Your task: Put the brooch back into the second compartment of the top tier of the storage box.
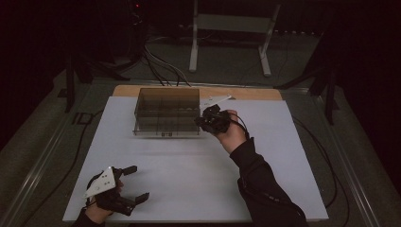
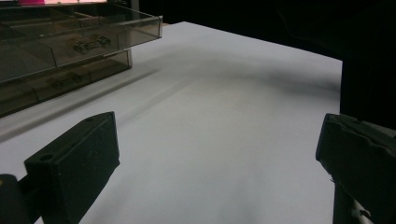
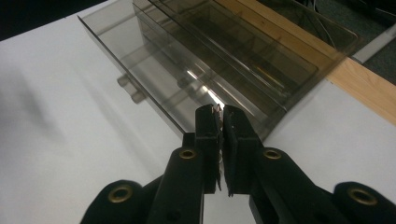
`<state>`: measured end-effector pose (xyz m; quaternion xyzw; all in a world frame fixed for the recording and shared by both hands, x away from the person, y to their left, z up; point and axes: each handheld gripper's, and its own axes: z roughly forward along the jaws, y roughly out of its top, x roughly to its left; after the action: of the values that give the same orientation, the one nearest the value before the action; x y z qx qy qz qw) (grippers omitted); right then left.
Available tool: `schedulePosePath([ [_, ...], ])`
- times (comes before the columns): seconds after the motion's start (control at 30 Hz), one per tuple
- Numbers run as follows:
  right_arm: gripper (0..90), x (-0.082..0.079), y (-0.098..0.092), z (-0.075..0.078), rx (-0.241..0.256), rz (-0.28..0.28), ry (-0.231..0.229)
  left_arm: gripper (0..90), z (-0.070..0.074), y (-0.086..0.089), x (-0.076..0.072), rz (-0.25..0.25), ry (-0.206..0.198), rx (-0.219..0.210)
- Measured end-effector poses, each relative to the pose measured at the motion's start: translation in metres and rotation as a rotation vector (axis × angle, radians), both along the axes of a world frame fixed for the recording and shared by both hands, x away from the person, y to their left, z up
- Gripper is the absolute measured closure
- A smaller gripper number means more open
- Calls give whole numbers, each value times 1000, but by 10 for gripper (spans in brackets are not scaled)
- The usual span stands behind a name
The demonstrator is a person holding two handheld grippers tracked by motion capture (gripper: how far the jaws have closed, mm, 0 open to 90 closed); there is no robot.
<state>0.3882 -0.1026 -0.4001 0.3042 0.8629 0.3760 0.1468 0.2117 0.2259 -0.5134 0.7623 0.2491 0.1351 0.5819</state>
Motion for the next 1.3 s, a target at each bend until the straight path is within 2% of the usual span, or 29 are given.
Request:
schedulePosePath([
  [0.17,855,4,12,3,10,13,3,6,0,0,0,-3,4,-1],
  [0.3,855,6,22,4,-8,23,5,6,0,0,0,-1,2,0],
  [0.8,854,19,53,6,-1,50,17,6,0,1,0,-5,1,-4],
  [1.3,855,29,82,1,-22,61,29,6,1,1,0,-3,-3,-11],
])
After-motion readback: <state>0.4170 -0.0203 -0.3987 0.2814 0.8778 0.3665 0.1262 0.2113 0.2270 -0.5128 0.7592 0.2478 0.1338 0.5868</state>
